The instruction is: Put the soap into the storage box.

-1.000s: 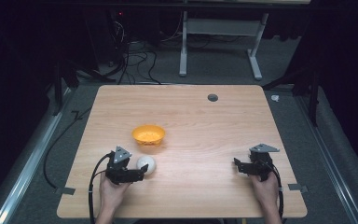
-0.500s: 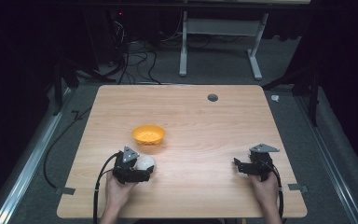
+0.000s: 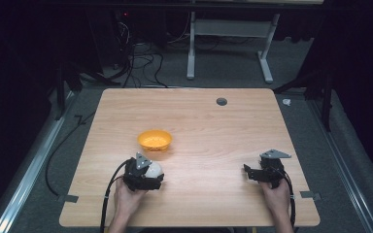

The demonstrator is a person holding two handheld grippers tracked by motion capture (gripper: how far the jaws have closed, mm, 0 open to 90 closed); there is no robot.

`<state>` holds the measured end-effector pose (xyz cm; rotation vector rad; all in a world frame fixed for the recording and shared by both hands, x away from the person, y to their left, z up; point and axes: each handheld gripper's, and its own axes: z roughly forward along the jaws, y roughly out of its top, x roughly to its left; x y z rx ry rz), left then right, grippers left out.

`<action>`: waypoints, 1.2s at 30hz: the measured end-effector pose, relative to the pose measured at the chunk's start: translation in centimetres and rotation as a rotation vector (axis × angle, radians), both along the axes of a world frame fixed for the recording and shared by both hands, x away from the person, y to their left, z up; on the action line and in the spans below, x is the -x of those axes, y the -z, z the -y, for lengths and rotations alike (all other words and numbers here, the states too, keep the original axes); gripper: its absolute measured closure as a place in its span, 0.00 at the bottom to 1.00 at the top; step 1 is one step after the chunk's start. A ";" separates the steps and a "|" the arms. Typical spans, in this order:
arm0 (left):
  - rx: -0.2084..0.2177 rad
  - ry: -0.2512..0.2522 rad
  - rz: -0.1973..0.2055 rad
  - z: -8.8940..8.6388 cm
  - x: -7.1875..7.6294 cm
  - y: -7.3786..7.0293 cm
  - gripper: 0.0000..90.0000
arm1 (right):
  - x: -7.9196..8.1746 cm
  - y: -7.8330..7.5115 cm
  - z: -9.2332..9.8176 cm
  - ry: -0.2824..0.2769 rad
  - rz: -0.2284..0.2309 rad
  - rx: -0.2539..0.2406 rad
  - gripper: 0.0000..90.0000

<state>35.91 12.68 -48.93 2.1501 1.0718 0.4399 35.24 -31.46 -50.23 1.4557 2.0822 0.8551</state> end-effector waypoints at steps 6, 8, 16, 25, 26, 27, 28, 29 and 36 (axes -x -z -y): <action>-0.001 -0.021 -0.011 0.1 -0.2 0.6 0.16 | 0.0 0.0 0.0 0.000 -0.002 -0.001 0.23; -0.002 -0.024 -0.010 0.1 -0.3 0.7 0.16 | 0.0 0.0 0.0 0.000 -0.002 -0.001 0.23; -0.022 -0.027 -0.005 0.3 -0.2 1.2 0.21 | 0.0 0.0 0.0 0.001 -0.002 -0.001 0.23; -0.009 -0.009 0.000 0.2 -0.2 1.2 0.27 | 0.0 0.0 0.0 0.000 -0.002 0.000 0.23; -0.009 -0.005 0.000 0.2 -0.3 1.2 0.27 | 0.0 0.0 0.0 0.001 -0.002 -0.002 0.23; -0.009 -0.005 0.000 0.2 -0.3 1.2 0.27 | 0.0 0.0 0.0 0.001 -0.002 -0.002 0.23; -0.009 -0.003 0.000 0.2 -0.3 1.2 0.27 | 0.0 0.0 0.0 0.001 -0.002 -0.002 0.23; -0.007 -0.002 0.000 0.2 -0.3 1.2 0.27 | 0.0 0.0 0.0 0.002 -0.002 -0.003 0.23; -0.006 0.005 0.003 0.1 -0.3 1.2 0.27 | 0.0 0.0 0.0 0.003 -0.002 -0.002 0.23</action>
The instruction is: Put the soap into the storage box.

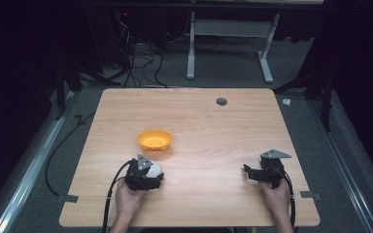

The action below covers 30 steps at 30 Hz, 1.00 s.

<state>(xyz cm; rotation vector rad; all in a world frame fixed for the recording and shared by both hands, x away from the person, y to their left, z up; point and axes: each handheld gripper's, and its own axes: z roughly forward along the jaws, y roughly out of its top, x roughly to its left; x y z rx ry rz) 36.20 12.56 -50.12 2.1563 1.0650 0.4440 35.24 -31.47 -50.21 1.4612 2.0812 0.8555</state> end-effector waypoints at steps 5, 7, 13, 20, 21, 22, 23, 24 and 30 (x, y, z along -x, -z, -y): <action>-0.008 0.015 -0.009 -0.1 0.0 -0.1 0.28 | 0.0 0.0 0.0 -0.002 0.002 0.002 0.23; -0.010 0.012 -0.009 -0.3 0.0 -0.2 0.28 | 0.0 0.0 0.0 -0.002 0.002 0.002 0.23; 0.004 0.014 -0.011 -0.5 0.0 -0.8 0.28 | 0.0 0.0 0.0 0.000 0.001 0.000 0.23; 0.017 0.038 0.005 -0.2 -0.1 -1.9 0.28 | 0.0 0.0 0.0 0.000 0.001 -0.001 0.23; 0.025 0.038 0.006 -0.2 -0.1 -2.1 0.28 | 0.0 0.0 0.0 0.000 0.001 -0.001 0.23; 0.033 0.042 0.008 -0.2 -0.2 -2.4 0.28 | 0.0 0.0 0.0 0.001 0.001 -0.001 0.23; 0.036 0.041 0.011 -0.2 -0.2 -2.4 0.28 | 0.0 0.0 0.0 0.001 0.001 -0.001 0.23; 0.041 0.044 0.013 -0.3 -0.2 -2.6 0.28 | 0.0 0.0 0.0 0.001 0.001 -0.001 0.23; 0.074 0.050 0.009 -0.7 -0.4 -3.7 0.28 | 0.0 0.0 -0.1 0.003 0.001 -0.002 0.23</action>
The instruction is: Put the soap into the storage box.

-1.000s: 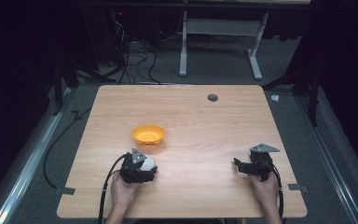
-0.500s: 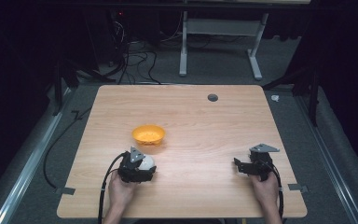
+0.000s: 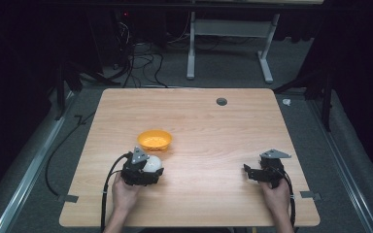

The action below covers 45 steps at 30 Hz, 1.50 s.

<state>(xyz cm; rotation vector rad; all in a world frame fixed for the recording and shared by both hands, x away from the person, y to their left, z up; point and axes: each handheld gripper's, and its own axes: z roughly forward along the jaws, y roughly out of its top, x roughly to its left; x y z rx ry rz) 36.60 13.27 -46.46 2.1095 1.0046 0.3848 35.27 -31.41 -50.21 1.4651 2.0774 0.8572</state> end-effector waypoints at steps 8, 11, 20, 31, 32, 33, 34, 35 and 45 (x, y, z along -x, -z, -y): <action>0.009 0.010 -0.019 -0.2 -0.4 -1.1 0.28 | 0.0 0.0 0.0 0.001 -0.001 -0.001 0.23; -0.014 0.012 -0.014 -0.3 -0.4 -1.4 0.28 | 0.0 0.0 0.0 0.000 -0.001 -0.001 0.23; 0.005 0.001 -0.012 -0.7 -0.8 -2.6 0.28 | 0.0 0.0 0.0 -0.001 0.000 0.000 0.23; 0.031 -0.010 -0.017 -0.8 -1.9 -3.4 0.28 | 0.0 0.0 0.0 -0.002 0.000 0.000 0.23; 0.031 -0.008 -0.016 -0.8 -2.1 -3.5 0.28 | 0.0 0.0 0.0 -0.001 0.000 0.000 0.23; 0.033 -0.006 -0.018 -0.8 -2.2 -3.6 0.28 | 0.0 0.0 0.0 -0.002 0.000 0.000 0.23; 0.046 -0.004 -0.016 -0.7 -2.6 -3.8 0.28 | 0.0 0.0 0.0 -0.001 0.000 0.000 0.23; 0.046 -0.004 -0.016 -0.7 -2.6 -3.8 0.28 | 0.0 0.0 0.0 -0.001 0.000 0.000 0.23; 0.062 -0.027 -0.018 -0.4 -4.5 -5.0 0.28 | 0.0 0.0 0.0 -0.002 -0.001 -0.001 0.23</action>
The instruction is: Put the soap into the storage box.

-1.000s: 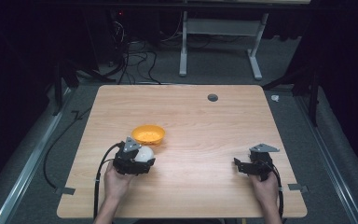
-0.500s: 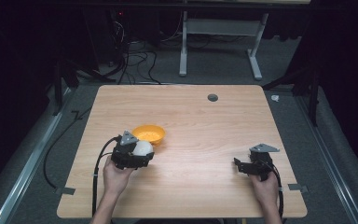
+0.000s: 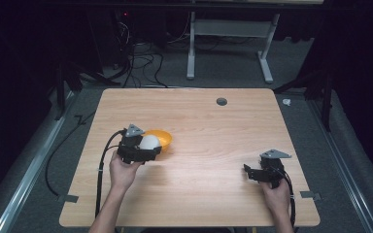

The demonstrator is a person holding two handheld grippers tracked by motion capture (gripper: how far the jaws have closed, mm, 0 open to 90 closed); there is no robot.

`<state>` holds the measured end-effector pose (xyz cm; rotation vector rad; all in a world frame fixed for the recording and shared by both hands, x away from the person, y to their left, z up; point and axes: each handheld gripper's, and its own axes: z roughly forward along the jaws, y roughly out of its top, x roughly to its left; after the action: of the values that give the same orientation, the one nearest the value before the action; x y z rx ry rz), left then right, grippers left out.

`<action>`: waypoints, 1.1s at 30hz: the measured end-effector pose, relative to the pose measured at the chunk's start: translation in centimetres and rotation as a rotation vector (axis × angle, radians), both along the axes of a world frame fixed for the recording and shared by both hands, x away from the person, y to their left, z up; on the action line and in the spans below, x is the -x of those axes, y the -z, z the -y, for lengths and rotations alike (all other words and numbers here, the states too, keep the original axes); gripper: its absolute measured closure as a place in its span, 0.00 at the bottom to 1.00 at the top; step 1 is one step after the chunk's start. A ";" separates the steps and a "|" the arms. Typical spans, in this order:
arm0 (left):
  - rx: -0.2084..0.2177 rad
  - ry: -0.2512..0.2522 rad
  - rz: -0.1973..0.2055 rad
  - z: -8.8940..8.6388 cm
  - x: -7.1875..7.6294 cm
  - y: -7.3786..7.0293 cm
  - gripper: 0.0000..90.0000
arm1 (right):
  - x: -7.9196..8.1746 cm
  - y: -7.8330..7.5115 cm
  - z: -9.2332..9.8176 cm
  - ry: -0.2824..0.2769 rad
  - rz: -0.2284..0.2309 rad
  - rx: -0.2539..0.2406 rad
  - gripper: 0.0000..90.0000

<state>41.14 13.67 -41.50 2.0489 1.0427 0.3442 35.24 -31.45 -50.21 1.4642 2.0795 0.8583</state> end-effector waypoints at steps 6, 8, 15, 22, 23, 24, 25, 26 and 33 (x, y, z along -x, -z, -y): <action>0.017 -0.025 -0.001 -0.2 -0.6 0.1 0.28 | 0.0 0.0 0.0 0.000 0.000 0.000 0.23; 0.016 -0.028 -0.005 -0.3 -0.8 0.2 0.28 | 0.0 0.0 0.0 0.000 0.000 0.000 0.23; -0.005 -0.034 -0.008 -0.1 -1.5 0.2 0.28 | 0.0 0.0 0.0 0.000 0.000 0.000 0.23; -0.005 -0.040 -0.015 0.1 -2.5 0.1 0.28 | 0.0 0.0 0.0 -0.001 0.000 -0.001 0.23; -0.016 -0.045 -0.011 0.2 -2.7 0.1 0.28 | 0.0 0.0 0.0 -0.001 0.000 -0.001 0.23; -0.022 -0.046 -0.010 0.3 -2.7 0.1 0.28 | 0.0 0.0 0.0 -0.001 0.000 -0.001 0.23; -0.025 -0.045 -0.011 0.4 -2.9 0.1 0.28 | 0.0 0.0 0.0 -0.001 0.000 -0.001 0.23; -0.028 -0.041 -0.014 0.4 -3.0 0.1 0.28 | 0.0 0.0 0.0 -0.001 0.000 -0.001 0.23; -0.041 -0.054 -0.009 0.8 -3.9 0.4 0.28 | 0.0 0.0 0.0 -0.002 0.000 0.001 0.23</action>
<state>45.04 12.87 -41.90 2.0630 1.1066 0.3872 35.23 -31.45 -50.21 1.4621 2.0808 0.8581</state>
